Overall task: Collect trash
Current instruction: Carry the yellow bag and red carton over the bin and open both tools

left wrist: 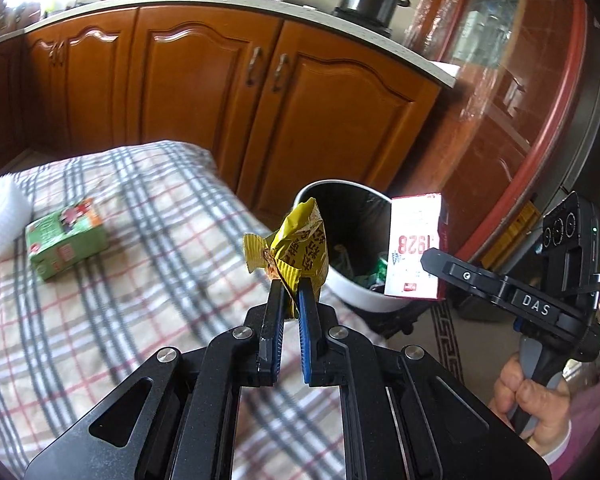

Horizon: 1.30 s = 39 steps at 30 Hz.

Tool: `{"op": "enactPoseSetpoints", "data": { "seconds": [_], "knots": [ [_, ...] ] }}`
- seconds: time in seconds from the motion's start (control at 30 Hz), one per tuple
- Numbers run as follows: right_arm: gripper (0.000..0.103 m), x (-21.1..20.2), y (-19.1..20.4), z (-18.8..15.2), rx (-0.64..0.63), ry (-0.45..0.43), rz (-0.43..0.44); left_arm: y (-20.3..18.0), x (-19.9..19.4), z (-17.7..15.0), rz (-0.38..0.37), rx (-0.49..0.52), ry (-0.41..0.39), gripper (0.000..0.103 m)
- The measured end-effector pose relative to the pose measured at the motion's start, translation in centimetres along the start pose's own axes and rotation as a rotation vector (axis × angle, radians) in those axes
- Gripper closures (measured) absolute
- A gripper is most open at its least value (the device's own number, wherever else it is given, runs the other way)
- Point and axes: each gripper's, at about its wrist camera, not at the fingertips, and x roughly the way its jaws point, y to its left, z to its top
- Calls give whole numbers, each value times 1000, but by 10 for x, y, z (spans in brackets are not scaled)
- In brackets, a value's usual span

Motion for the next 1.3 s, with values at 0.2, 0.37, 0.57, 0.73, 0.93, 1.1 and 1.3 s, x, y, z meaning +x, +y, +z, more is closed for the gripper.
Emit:
{"op": "enactPoseSetpoints", "data": {
  "seconds": [0.2,0.37,0.57,0.73,0.93,1.1,1.3],
  "knots": [
    [72,-6,-16,6,14,-17,-27,-18,12,9,-21,33,8,97],
    [72,-8,-26,10,20,-22,-45,-33,23,17,-34,60,12,97],
    [72,-7,-36,17,29,-23,-60,-46,39,27,-40,84,30,97],
    [72,-3,-42,21,31,-19,-72,-53,50,31,-43,99,40,97],
    [72,5,-52,26,36,-7,-79,-59,64,37,-39,109,60,97],
    [72,15,-58,28,39,15,-82,-63,77,41,-41,107,84,97],
    [72,26,-67,33,43,38,-88,-66,91,43,-40,112,106,97]
  ]
}}
